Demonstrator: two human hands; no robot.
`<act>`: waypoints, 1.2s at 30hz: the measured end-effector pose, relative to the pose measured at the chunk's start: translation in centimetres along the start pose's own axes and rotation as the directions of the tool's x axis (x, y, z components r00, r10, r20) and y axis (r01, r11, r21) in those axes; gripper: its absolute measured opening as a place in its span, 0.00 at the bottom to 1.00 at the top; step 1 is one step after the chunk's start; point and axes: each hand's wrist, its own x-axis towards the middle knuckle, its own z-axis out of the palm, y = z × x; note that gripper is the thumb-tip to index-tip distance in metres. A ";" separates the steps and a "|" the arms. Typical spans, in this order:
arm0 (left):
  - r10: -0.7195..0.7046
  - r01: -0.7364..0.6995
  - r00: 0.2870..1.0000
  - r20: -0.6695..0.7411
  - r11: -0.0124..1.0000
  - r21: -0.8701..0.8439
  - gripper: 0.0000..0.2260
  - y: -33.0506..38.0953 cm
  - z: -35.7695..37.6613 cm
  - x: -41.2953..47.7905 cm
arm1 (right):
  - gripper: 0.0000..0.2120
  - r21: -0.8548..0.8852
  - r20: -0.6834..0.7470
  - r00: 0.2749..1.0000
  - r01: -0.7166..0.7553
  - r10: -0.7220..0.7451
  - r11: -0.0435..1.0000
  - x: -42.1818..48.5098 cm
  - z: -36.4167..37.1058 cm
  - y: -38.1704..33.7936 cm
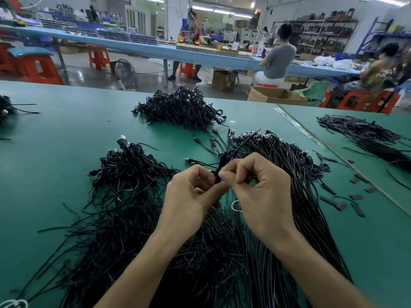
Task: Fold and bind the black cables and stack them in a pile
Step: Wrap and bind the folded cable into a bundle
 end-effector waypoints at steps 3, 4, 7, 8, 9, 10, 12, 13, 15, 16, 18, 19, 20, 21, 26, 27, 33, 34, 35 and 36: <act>-0.149 0.169 0.985 0.092 0.947 -0.274 0.09 0.2 0.2 0.2 | 0.21 -0.026 -0.031 0.997 0.073 -0.073 0.997 -0.1 0.2 0.0; -0.207 0.244 0.969 0.136 0.896 -0.372 0.05 0.4 0.3 0.3 | 0.19 -0.038 -0.044 0.994 0.095 -0.096 0.995 -0.1 0.2 0.0; -0.362 0.445 0.895 0.262 0.664 -0.601 0.17 1.2 0.3 0.5 | 0.16 -0.085 -0.069 0.985 0.154 -0.160 0.984 -0.5 0.2 0.0; -0.387 0.483 0.873 0.295 0.617 -0.621 0.22 1.5 0.2 0.5 | 0.16 -0.102 -0.064 0.982 0.171 -0.178 0.980 -0.7 0.2 0.0; -0.401 0.515 0.855 0.328 0.593 -0.619 0.26 1.7 0.1 0.5 | 0.16 -0.122 -0.050 0.980 0.187 -0.194 0.975 -0.8 0.4 0.0; -0.413 0.546 0.837 0.359 0.583 -0.602 0.28 1.8 0.1 0.5 | 0.17 -0.144 -0.030 0.979 0.198 -0.204 0.970 -1.0 0.6 0.0; -0.434 0.585 0.811 0.393 0.568 -0.579 0.28 1.8 0.0 0.6 | 0.18 -0.180 0.012 0.981 0.190 -0.192 0.965 -1.3 1.0 0.0; -0.453 0.594 0.803 0.387 0.559 -0.578 0.25 1.8 0.0 0.6 | 0.18 -0.191 0.029 0.985 0.173 -0.171 0.966 -1.3 1.0 0.0; -0.468 0.572 0.817 0.337 0.574 -0.586 0.18 1.6 -0.3 0.8 | 0.18 -0.209 0.056 0.992 0.121 -0.111 0.970 -1.3 0.9 0.0; -0.447 0.538 0.840 0.308 0.604 -0.588 0.16 1.4 -0.4 1.0 | 0.19 -0.207 0.068 0.995 0.091 -0.078 0.974 -1.2 0.8 0.0; -0.374 0.458 0.888 0.268 0.672 -0.582 0.15 1.1 -0.7 1.1 | 0.20 -0.143 0.084 0.996 0.018 -0.006 0.990 -1.1 0.4 0.2; -0.342 0.425 0.905 0.253 0.709 -0.563 0.16 0.9 -1.0 1.1 | 0.20 -0.089 0.095 0.995 -0.028 0.036 0.996 -0.9 0.1 0.4; -0.311 0.395 0.919 0.244 0.753 -0.527 0.16 0.8 -1.3 1.2 | 0.19 -0.042 0.107 0.991 -0.075 0.079 0.996 -0.8 0.0 0.5; -0.280 0.367 0.928 0.246 0.801 -0.473 0.16 0.7 -1.7 1.2 | 0.18 -0.015 0.121 0.986 -0.113 0.113 0.994 -0.6 -0.2 0.6; -0.119 0.195 0.942 0.314 0.956 -0.221 0.14 0.2 -3.5 1.5 | 0.15 0.094 0.212 0.935 -0.308 0.284 0.947 -0.3 -0.4 1.0; -0.086 0.144 0.944 0.319 0.976 -0.164 0.14 0.1 -3.6 1.5 | 0.15 0.155 0.231 0.910 -0.384 0.345 0.910 -0.3 -0.4 1.1; 0.041 -0.079 0.931 0.361 0.993 0.090 0.17 -0.4 -4.1 1.7 | 0.17 0.404 0.457 0.562 -0.822 0.690 0.402 -0.4 0.0 2.8; 0.038 -0.080 0.933 0.357 0.991 0.105 0.19 -0.5 -4.2 1.7 | 0.16 0.407 0.469 0.544 -0.832 0.696 0.376 -0.5 0.2 3.2; 0.022 -0.067 0.941 0.337 0.990 0.122 0.20 -0.7 -4.3 1.8 | 0.15 0.391 0.463 0.551 -0.830 0.694 0.397 -0.6 0.4 3.5; -0.004 -0.039 0.956 0.293 0.989 0.141 0.21 -1.0 -4.5 2.0 | 0.13 0.359 0.447 0.568 -0.821 0.691 0.443 -0.7 0.5 3.9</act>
